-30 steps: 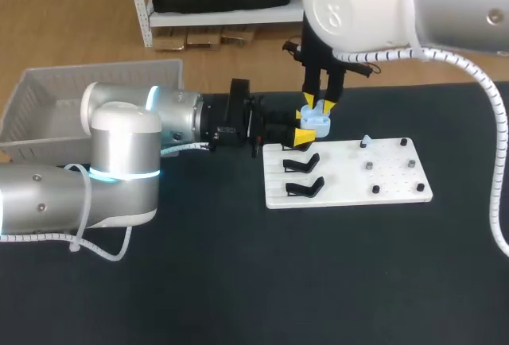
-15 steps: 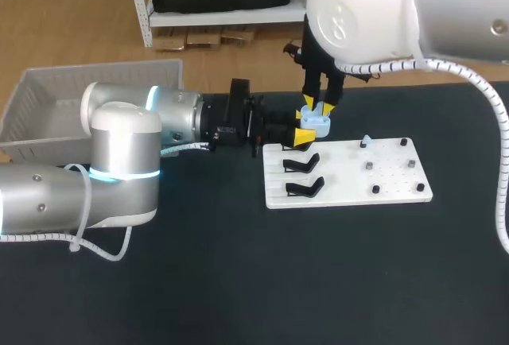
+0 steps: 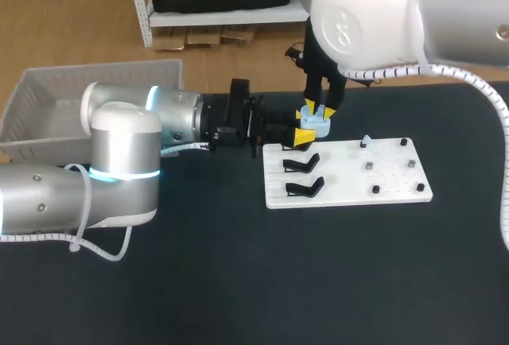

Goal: Pick up each earbud case from the left stands, insert the matching earbuds, close the lid, and place the case in the box.

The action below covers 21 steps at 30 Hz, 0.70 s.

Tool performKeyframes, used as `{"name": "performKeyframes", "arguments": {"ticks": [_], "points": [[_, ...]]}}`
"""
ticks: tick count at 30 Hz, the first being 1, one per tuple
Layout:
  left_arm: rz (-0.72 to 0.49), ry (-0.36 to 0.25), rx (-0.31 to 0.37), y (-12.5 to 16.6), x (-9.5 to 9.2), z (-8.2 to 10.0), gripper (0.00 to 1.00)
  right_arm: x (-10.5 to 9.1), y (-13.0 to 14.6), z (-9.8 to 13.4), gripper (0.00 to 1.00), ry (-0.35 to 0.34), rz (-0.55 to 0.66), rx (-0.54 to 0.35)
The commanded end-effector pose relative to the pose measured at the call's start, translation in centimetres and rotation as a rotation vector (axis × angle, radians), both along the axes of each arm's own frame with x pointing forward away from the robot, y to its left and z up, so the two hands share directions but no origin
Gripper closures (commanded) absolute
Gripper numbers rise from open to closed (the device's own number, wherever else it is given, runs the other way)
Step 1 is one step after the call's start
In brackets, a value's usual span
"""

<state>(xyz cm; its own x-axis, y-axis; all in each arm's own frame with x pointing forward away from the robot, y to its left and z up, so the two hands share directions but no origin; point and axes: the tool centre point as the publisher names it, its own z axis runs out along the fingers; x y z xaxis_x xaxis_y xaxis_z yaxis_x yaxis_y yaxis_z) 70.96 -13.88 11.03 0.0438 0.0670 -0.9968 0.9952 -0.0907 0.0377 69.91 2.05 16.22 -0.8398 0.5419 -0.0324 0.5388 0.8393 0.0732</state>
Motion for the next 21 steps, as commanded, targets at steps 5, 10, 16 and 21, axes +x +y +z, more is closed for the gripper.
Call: {"name": "performKeyframes", "arguments": {"ticks": [5,10,16,21], "points": [[0.004,-0.003,-0.004,-0.1,0.0,-0.1,1.00,-0.1,-0.3,-0.4,1.00,-0.009,-0.001,0.004],[0.004,-0.003,-0.004,-0.1,0.0,-0.1,1.00,0.1,-0.3,-0.5,1.00,-0.009,-0.001,-0.004],[0.004,-0.003,-0.004,-0.1,0.0,-0.1,1.00,0.2,-0.3,-0.9,1.00,-0.002,0.002,-0.012],[0.004,-0.003,-0.004,-0.1,0.0,-0.1,1.00,0.3,-0.2,-1.3,1.00,0.009,0.004,-0.017]]}}
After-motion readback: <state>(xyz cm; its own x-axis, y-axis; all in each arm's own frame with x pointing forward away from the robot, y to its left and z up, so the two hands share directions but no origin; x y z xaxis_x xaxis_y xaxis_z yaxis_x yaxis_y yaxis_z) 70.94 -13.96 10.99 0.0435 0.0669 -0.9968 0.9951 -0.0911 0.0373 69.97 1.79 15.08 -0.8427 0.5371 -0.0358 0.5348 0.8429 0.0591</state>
